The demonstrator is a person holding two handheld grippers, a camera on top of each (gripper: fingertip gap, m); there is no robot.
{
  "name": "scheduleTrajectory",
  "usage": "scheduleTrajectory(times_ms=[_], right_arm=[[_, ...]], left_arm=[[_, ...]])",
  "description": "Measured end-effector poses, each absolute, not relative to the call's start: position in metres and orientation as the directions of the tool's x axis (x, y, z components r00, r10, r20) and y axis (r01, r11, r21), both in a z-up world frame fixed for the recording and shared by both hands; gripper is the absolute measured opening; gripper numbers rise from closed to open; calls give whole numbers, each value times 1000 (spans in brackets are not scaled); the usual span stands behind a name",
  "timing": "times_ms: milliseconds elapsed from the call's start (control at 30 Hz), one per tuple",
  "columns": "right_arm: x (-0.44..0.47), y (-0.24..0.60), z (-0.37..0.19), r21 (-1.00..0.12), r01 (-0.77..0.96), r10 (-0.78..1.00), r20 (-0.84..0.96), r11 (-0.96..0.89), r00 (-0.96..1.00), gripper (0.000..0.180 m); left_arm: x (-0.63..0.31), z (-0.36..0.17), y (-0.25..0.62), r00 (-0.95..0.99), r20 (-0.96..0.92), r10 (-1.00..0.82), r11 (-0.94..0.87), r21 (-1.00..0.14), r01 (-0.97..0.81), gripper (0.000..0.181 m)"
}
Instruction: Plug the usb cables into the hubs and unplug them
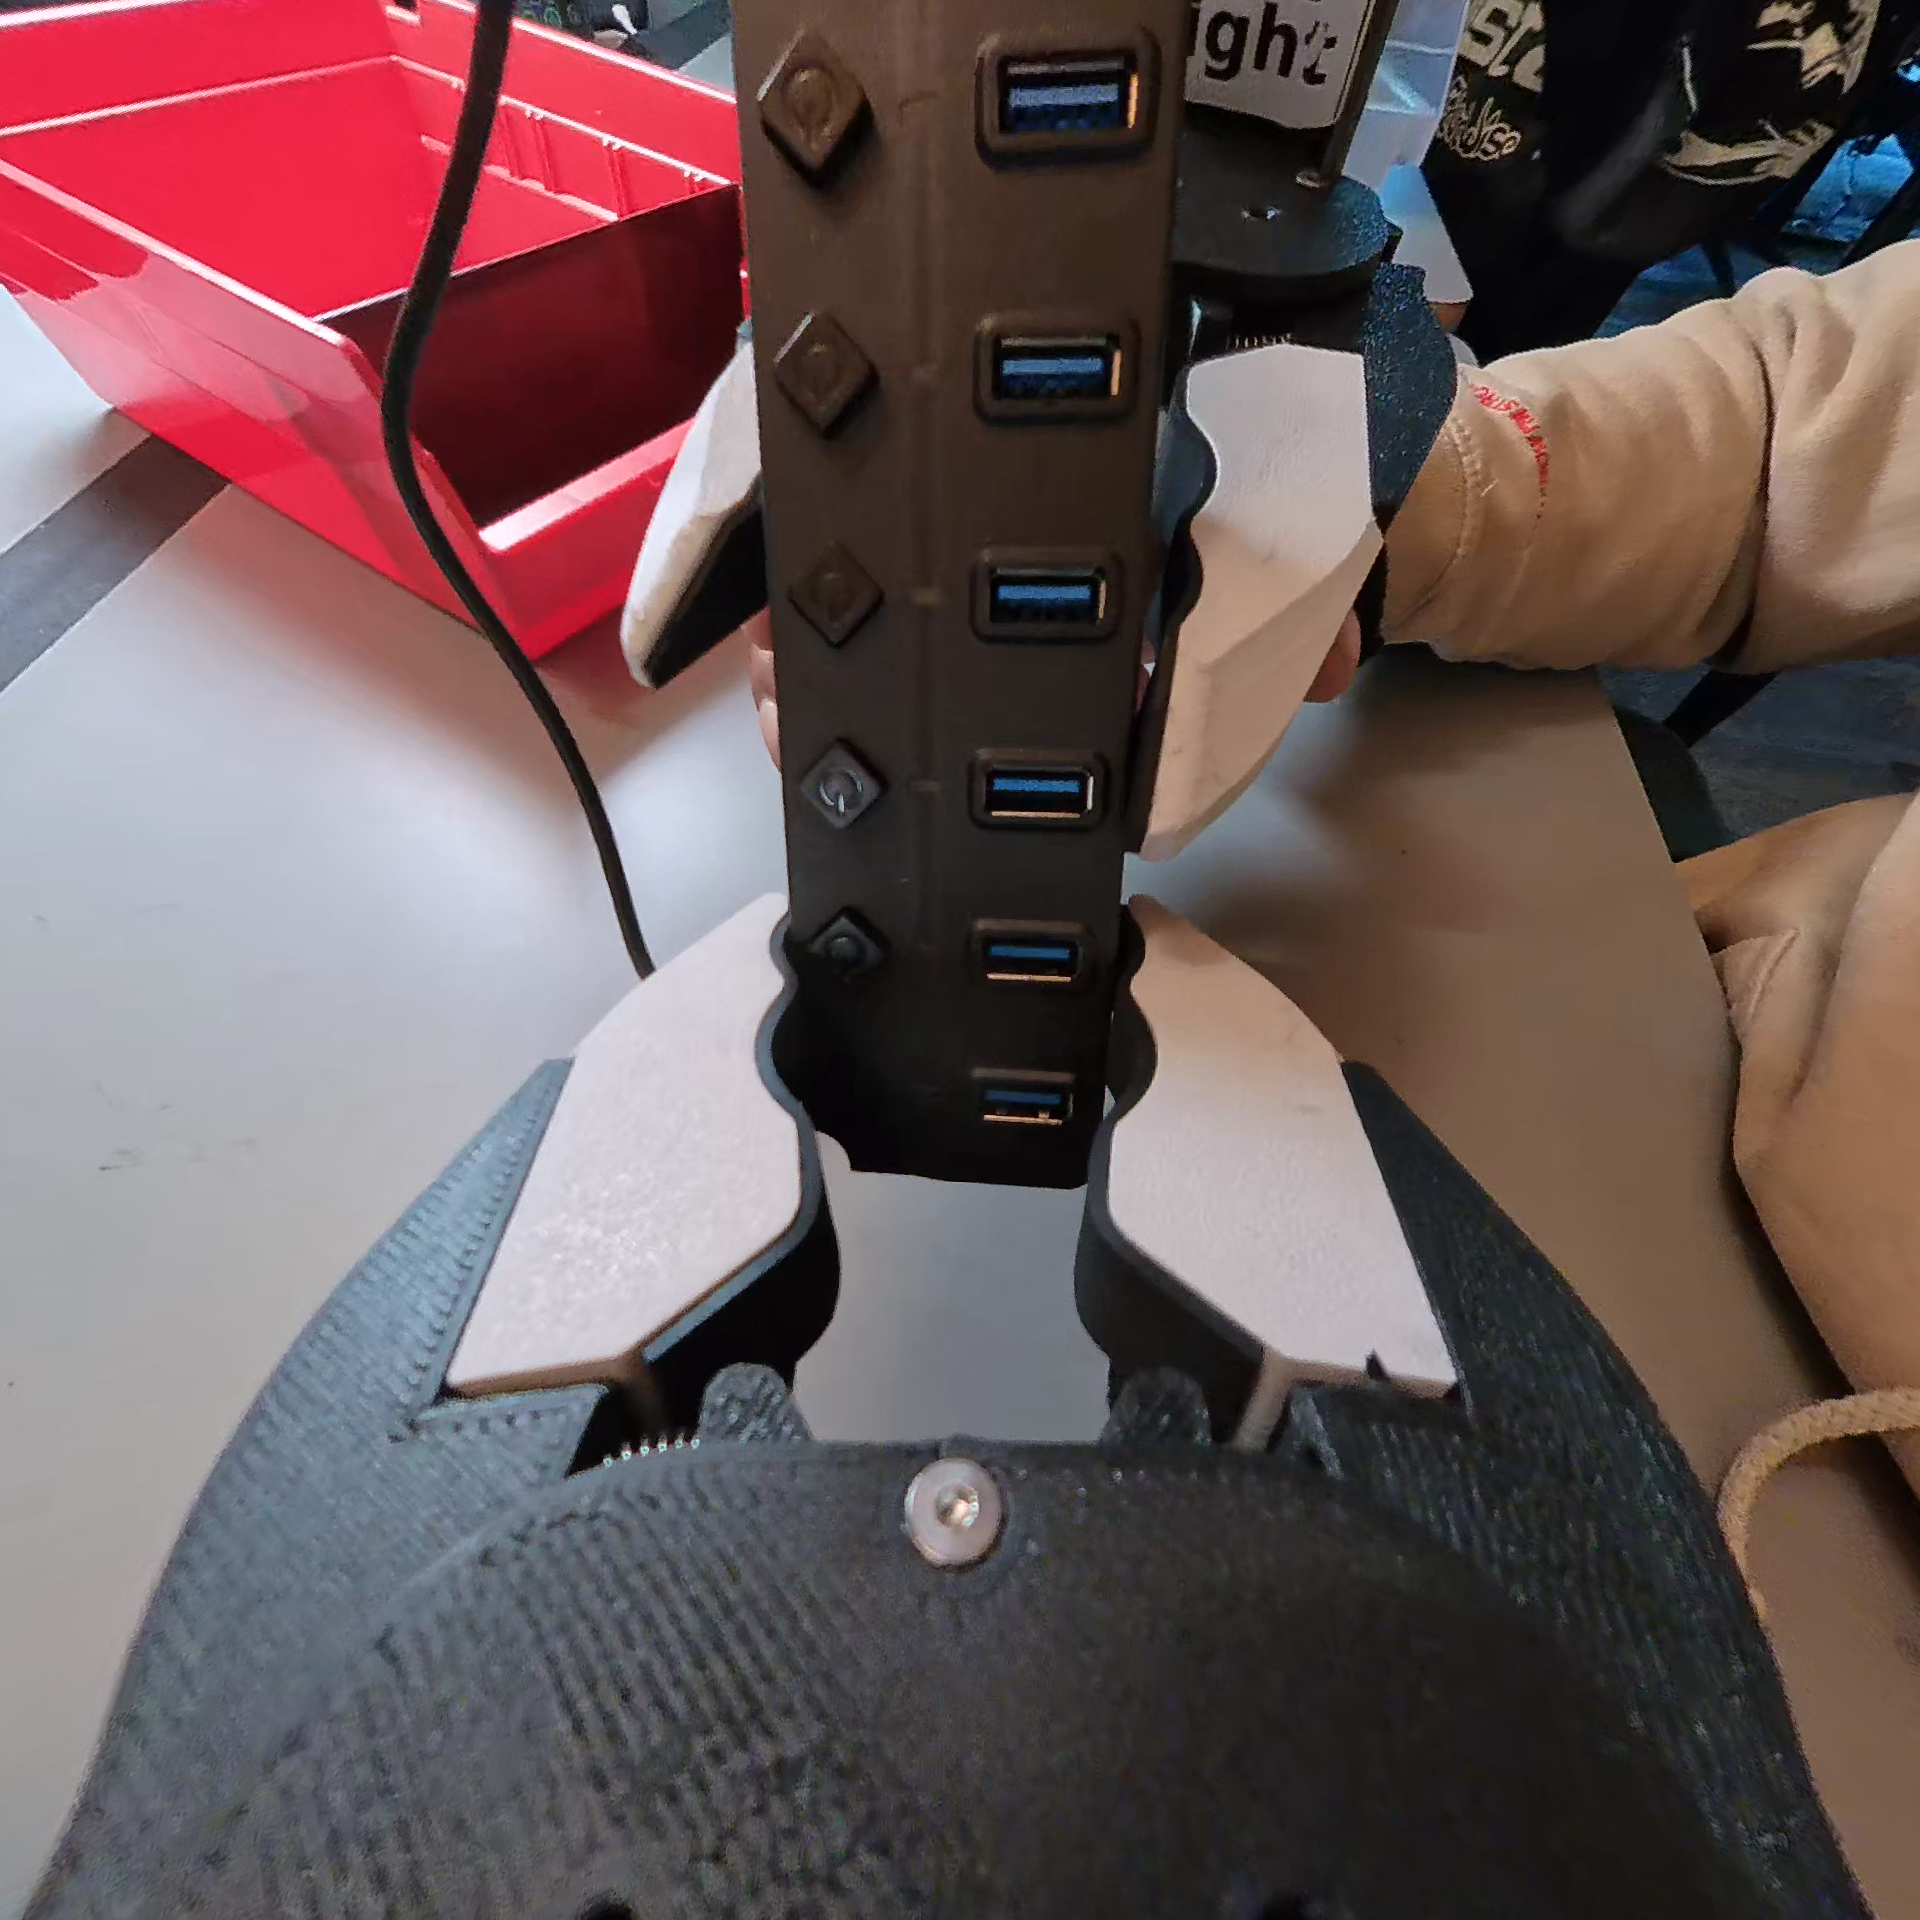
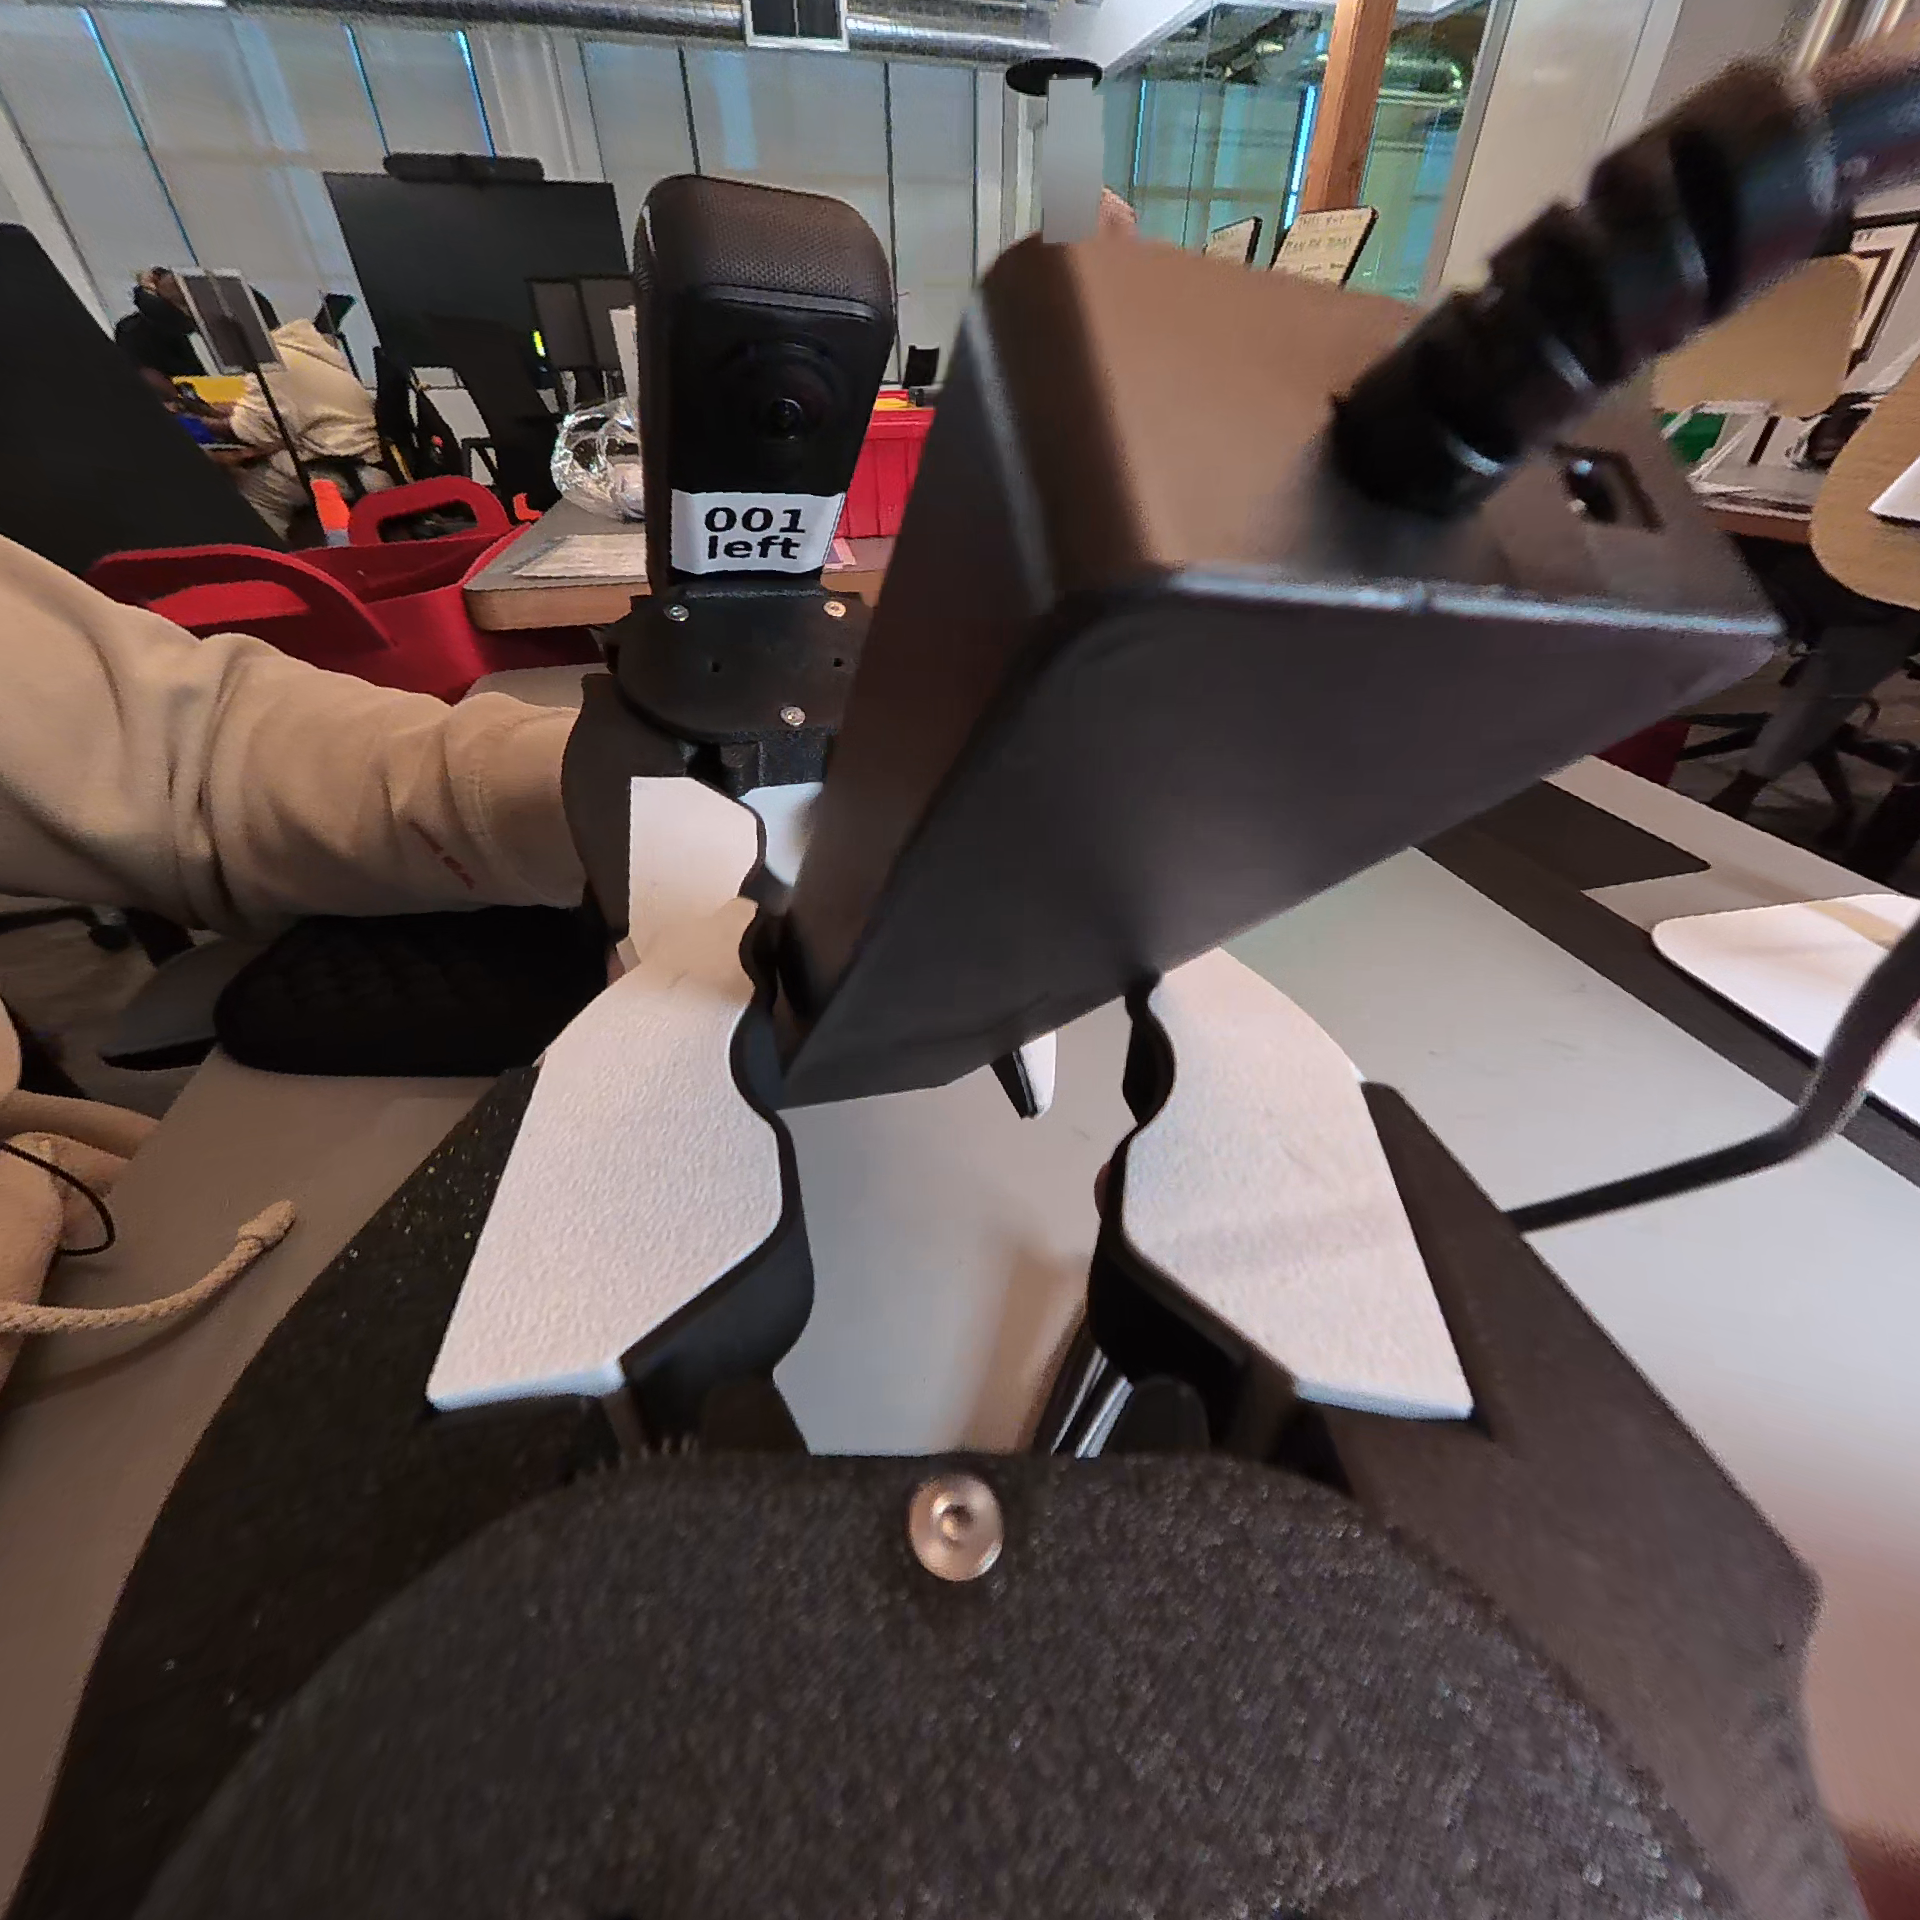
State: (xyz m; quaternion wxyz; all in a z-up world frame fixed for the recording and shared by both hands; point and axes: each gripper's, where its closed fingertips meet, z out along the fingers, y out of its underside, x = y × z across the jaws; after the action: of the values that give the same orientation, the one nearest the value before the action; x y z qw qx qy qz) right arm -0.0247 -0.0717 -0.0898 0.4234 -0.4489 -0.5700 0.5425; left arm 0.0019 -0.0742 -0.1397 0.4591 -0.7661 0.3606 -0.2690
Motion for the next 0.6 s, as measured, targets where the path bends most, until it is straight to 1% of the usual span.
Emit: scheduleTrajectory(times_ms=[300, 400, 467, 600], right_arm=[[-24, -70, -93, -997, 74, 968, -41, -24, -248, 64], [-21, -73, -85, -998, 43, 960, -50, -40, -276, 62], [-17, -71, -78, -999, 21, 961, -36, -31, -273, 61], [-5, -55, -61, -1000, -20, 972, 2, -3, -233, 61]], left_arm=[[3, -144, -71, 630, 79, -772, -332, -896, -294, 55], [7, -135, -73, 606, 102, -789, -306, -921, -243, 55], [6, -125, -74, 595, 119, -795, -288, -937, -197, 65], [-19, -94, -72, 623, 61, -780, -211, -963, -170, 72]])
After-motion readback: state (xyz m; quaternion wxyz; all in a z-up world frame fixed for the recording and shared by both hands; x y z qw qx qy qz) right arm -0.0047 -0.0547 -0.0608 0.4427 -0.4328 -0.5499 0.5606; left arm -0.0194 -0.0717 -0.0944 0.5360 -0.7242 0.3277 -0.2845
